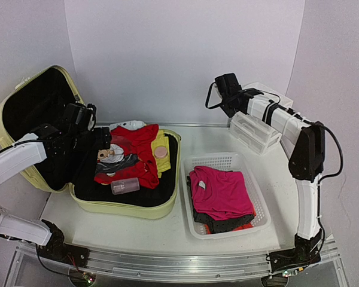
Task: Open, take out, and arrange the luggage
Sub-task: Adjust the storage box at the corner of the board.
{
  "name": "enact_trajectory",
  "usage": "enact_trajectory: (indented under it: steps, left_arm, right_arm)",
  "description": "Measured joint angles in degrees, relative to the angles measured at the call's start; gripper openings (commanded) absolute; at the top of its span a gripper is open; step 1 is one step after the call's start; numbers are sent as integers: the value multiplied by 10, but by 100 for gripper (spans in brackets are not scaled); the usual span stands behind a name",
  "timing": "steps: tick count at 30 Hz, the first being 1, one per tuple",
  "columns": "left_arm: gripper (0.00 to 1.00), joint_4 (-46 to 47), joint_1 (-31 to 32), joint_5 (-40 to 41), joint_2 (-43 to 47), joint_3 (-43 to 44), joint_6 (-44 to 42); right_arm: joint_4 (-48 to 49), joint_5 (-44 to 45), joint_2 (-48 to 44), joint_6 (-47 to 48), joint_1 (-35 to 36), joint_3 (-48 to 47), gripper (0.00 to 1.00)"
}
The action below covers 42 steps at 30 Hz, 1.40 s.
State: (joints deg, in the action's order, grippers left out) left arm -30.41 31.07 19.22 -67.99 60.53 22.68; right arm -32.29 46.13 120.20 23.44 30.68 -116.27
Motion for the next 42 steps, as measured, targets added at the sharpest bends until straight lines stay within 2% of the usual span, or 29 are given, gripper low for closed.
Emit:
enact_trajectory:
  steps: [4,11,21,29,42]
  left_arm:
    - [84,0,0,-4,5,-3,0]
    - [84,0,0,-11,6,-4,-2]
    - [84,8,0,-16,-1,-4,-2]
    - [84,12,0,-16,-1,-10,-2]
    - [84,12,0,-16,-1,-21,-1]
  right_arm:
    - [-2,42,60,64,-8,-54,60]
    - [-8,51,109,120,-29,-71,56]
    - [-13,41,135,142,-46,-66,53]
    - [-32,30,157,118,-50,-58,53]
    - [-17,57,206,118,-50,-54,50]
